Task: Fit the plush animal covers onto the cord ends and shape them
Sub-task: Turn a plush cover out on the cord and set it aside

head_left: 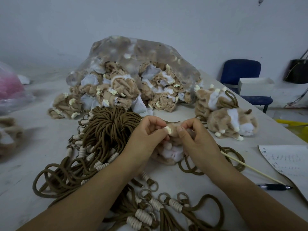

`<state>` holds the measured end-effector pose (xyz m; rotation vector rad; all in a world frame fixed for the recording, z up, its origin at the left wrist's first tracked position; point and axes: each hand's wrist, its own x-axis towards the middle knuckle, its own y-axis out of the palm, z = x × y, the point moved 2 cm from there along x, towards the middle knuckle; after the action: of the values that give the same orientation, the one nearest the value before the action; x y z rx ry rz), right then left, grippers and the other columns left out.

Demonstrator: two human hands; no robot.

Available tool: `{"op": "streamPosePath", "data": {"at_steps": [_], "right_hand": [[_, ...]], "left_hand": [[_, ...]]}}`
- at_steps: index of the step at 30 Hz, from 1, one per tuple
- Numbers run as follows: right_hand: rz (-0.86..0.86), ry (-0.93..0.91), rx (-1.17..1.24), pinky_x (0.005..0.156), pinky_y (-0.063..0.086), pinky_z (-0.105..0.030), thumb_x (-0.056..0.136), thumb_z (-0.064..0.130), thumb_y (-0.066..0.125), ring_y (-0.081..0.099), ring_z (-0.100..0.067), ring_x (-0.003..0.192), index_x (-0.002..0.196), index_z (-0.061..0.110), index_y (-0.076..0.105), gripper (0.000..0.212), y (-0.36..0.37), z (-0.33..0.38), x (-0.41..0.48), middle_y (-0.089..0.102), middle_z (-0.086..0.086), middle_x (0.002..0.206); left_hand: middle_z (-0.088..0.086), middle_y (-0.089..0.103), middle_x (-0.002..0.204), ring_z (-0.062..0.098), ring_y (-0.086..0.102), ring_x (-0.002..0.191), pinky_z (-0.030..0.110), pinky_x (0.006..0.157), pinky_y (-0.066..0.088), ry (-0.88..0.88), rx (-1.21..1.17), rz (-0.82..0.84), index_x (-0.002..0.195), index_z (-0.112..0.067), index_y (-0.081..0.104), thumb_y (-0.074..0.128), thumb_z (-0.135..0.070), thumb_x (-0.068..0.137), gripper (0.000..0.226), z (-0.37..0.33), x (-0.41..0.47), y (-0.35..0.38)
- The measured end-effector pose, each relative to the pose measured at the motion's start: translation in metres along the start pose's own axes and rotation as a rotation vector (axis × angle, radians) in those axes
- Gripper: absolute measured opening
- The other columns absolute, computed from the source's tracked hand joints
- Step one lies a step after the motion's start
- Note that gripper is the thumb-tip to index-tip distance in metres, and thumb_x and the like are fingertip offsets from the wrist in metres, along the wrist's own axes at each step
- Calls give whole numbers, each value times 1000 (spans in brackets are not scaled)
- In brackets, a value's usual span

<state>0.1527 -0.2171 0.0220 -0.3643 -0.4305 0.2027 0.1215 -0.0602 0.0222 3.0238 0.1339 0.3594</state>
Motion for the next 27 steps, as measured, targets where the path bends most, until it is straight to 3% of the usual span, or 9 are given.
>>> {"op": "streamPosePath", "data": {"at_steps": [5,10,14,17,18,20,22,24,27], "right_hand": [[41,-56,-35,52,45,-21,85,49,56,52,-5,62,88,37,49,15,-2,3,-1,57,7,78],[34,-130,-280,67,43,-17,89,33,52,52,2,86,101,35,47,13,2,-1,1,51,16,100],[-41,-47,-116,61,42,-7,92,34,53,55,8,82,96,39,51,6,-5,-3,2,59,14,94],[-44,-81,-90,63,41,-5,92,30,53,55,8,81,92,40,51,10,-5,0,0,60,15,90],[-41,-93,-77,63,42,-6,92,31,53,56,7,81,94,39,52,9,-5,1,0,60,17,90],[-57,-86,-61,63,44,-9,92,37,52,60,4,82,101,39,53,9,-7,-1,1,59,25,95],[-73,-25,-120,67,45,-15,92,44,50,60,1,86,107,40,52,16,-12,-9,5,58,28,100],[-13,64,-278,73,42,-19,93,44,49,56,0,92,107,35,54,17,-16,-21,9,57,20,105],[92,106,-448,68,35,-13,94,36,51,51,3,86,90,32,59,10,-17,-35,12,54,8,103]], "left_hand": [[-9,64,64,2,59,57,15,49,45,28,76,-26,90,-19,59,63,-11,91,9,-1,0,0],[-12,67,83,0,63,74,14,61,49,91,171,-42,95,-32,60,69,-26,88,13,2,2,-5],[-20,44,121,-7,41,110,6,85,36,181,680,122,120,-44,47,71,-47,81,45,12,4,-5],[-18,49,106,1,42,102,14,80,32,248,871,142,110,-37,57,65,-36,88,24,18,3,-3],[-20,53,95,-2,47,93,15,75,34,271,822,105,95,-40,58,62,-28,89,15,16,3,-5],[-19,61,80,-7,55,79,8,67,38,267,676,-3,78,-42,57,59,-17,90,27,14,3,-10],[-24,65,77,-9,58,75,6,65,42,192,551,-125,79,-40,60,56,-17,92,27,9,5,-16],[-17,69,81,-1,62,79,17,72,50,121,384,-234,83,-37,64,51,-20,95,25,7,7,-21],[-3,71,89,14,64,80,31,67,53,42,12,-317,90,-36,69,46,-21,101,29,3,10,-28]]}}
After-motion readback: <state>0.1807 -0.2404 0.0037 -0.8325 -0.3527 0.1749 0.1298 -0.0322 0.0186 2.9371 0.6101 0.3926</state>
